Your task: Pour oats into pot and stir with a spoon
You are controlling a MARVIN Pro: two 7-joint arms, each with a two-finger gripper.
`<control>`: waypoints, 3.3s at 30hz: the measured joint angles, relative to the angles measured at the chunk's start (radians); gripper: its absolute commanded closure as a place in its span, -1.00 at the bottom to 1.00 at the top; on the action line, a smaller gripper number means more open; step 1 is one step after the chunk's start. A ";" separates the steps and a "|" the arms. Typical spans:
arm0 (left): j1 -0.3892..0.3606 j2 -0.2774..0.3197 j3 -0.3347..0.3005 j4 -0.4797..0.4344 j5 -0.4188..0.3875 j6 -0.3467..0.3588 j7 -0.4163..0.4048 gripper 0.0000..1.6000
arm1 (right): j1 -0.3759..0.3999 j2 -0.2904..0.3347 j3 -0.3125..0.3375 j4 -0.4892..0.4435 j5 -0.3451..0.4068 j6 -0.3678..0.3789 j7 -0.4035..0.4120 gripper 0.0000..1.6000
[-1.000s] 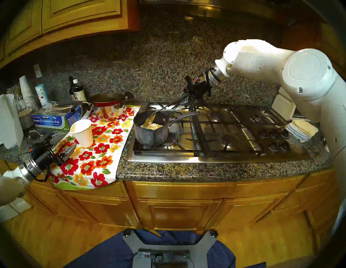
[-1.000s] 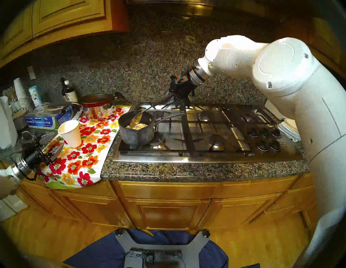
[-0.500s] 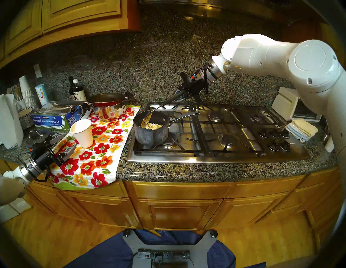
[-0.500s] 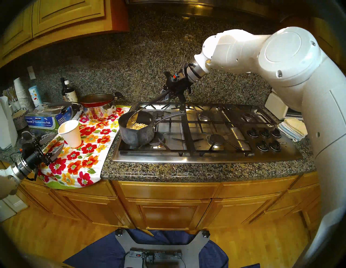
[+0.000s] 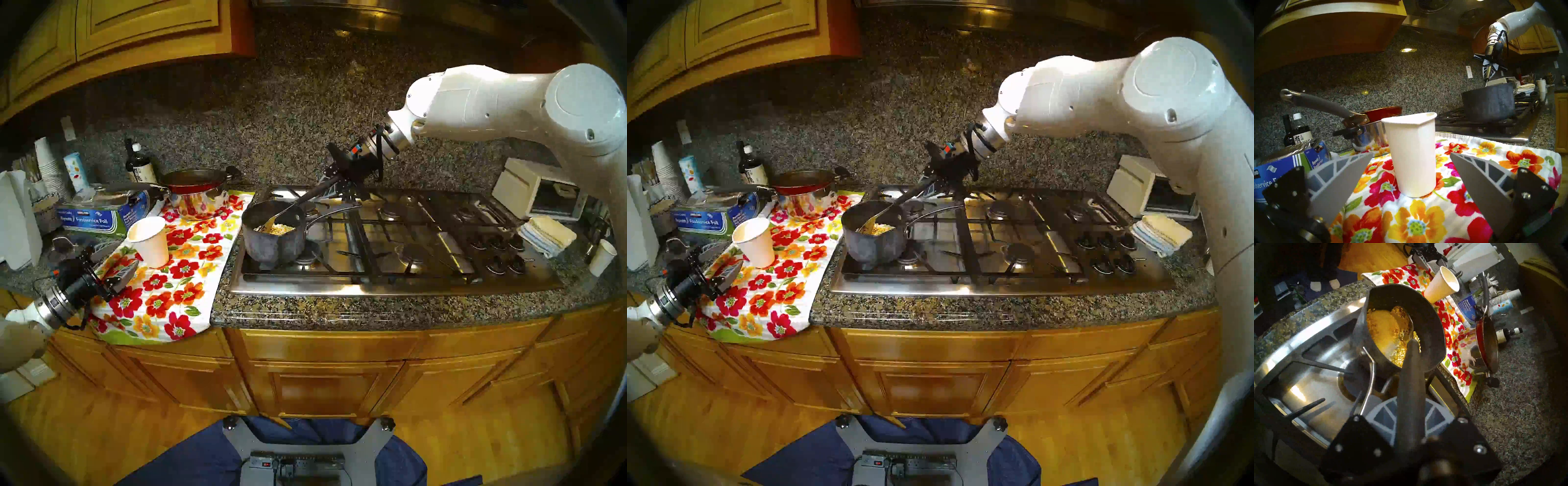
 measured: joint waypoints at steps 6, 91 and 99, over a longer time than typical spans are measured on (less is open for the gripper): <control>0.002 0.000 -0.003 0.000 0.000 0.000 0.000 -1.00 | 0.025 0.025 -0.025 -0.044 0.006 0.018 0.015 1.00; 0.074 0.000 -0.079 -0.008 0.000 0.000 0.000 -1.00 | 0.078 0.150 -0.077 -0.160 -0.006 0.044 0.005 -1.00; 0.078 0.000 -0.083 -0.009 0.000 0.000 0.000 -1.00 | 0.060 0.154 -0.085 -0.117 -0.007 0.039 0.005 -1.00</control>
